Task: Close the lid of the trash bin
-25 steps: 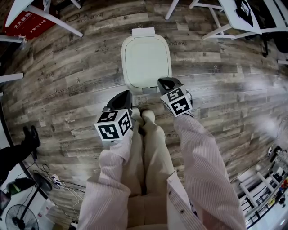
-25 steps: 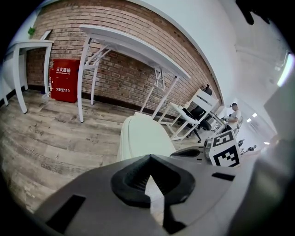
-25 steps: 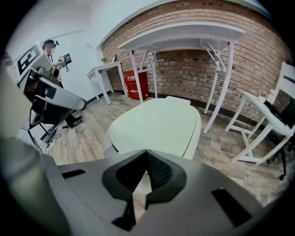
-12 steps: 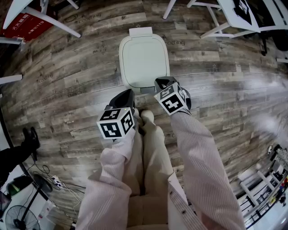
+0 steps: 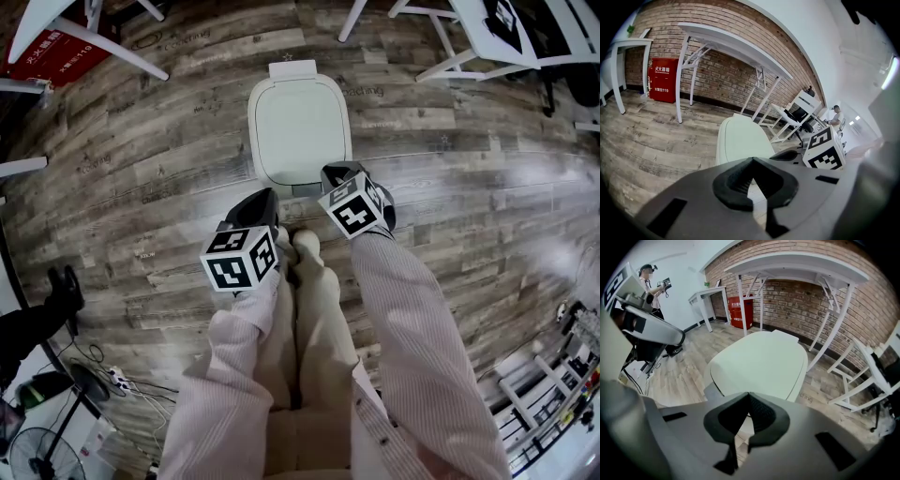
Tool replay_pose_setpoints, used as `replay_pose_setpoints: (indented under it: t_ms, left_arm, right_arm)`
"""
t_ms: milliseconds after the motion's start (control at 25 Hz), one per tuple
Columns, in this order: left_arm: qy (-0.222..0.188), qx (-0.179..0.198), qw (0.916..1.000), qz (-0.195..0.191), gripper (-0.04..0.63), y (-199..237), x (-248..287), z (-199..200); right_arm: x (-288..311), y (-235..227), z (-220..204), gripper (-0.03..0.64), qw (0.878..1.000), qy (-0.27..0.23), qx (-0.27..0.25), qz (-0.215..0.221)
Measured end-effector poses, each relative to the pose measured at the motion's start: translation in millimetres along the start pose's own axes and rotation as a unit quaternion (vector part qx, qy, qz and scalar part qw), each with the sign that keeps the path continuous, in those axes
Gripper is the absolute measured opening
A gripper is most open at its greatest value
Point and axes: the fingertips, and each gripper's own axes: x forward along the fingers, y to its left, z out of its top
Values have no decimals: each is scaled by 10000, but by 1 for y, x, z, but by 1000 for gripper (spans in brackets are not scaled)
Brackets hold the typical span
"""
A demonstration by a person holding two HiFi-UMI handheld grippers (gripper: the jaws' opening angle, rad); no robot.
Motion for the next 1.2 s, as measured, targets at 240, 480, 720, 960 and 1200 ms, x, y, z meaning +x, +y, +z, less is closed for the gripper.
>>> replay_pose_setpoints:
  t_ms: [240, 480, 720, 960, 1200]
  left_arm:
    - [58, 27, 10000, -18, -6, -7, -7, 3]
    - [-19, 65, 10000, -30, -6, -15, -24, 21]
    - [-154, 193, 9997, -81, -6, -25, -51, 50]
    - [-445, 177, 9988, -116, -6, -38, -87, 84]
    - [-715, 357, 9965, -266, -6, -58, -122, 113]
  right_arm:
    - [-7, -1, 5, 5, 9967, -422, 678, 169]
    - [-35, 10, 25, 3, 9922, -841, 872, 283]
    - [-75, 16, 47, 3, 9853, -1194, 1199, 258]
    - [-127, 25, 82, 3, 9710, -1759, 1603, 242]
    - [-178, 25, 116, 3, 9604, -2217, 1677, 168]
